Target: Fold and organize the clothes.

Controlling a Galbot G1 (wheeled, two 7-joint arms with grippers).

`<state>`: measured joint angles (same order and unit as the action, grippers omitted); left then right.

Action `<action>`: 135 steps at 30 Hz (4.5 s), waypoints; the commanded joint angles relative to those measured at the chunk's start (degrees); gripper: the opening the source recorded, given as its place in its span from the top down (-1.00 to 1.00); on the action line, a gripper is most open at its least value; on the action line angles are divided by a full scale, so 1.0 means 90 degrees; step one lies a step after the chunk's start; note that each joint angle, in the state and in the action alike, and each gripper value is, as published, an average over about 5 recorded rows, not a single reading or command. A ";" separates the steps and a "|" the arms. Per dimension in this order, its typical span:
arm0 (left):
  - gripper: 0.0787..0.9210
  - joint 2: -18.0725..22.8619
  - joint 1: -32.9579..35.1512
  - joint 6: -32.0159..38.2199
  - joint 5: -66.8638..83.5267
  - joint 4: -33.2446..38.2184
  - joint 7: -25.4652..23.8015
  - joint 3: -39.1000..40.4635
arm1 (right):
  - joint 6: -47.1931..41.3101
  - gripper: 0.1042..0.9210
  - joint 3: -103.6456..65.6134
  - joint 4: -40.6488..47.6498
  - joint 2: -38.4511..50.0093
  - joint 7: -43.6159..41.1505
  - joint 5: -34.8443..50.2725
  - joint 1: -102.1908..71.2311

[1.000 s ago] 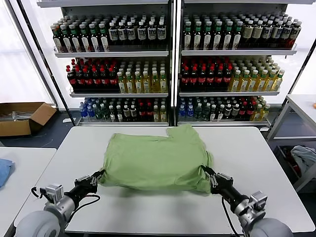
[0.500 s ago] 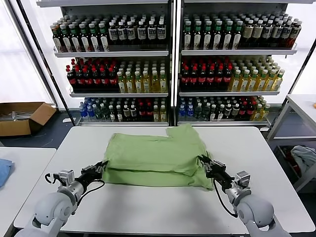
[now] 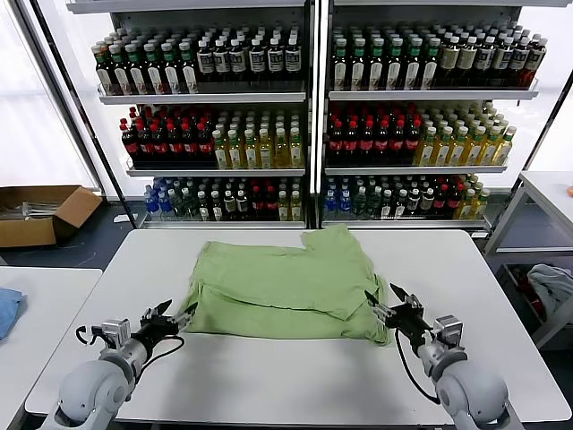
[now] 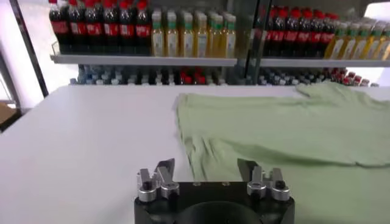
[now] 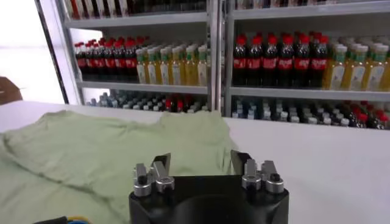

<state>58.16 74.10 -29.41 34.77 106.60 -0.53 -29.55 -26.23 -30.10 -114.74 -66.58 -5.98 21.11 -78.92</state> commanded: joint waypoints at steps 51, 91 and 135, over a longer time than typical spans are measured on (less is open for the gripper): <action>0.94 0.1655 0.4654 -0.0407 -0.0797 0.3102 -0.0062 -0.2016 | 0.0214 0.89 -0.1036 -0.2106 -0.0224 -0.0176 -0.0139 -0.3985; -0.77 -0.1415 -0.2373 -0.0332 0.0833 -0.1944 -0.1242 0.1140 | -0.0209 -0.76 0.2382 0.3984 0.0791 -0.0899 0.1429 0.4761; 0.35 -0.0793 -0.2439 -0.0098 0.0554 -0.2318 -0.1326 0.1632 | -0.0112 0.48 0.2768 0.4301 -0.0194 -0.0829 0.1020 0.4821</action>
<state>51.13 51.47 -30.89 39.70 84.34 -12.56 -14.68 -27.32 -4.29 -72.07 -68.09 -13.91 29.52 -34.78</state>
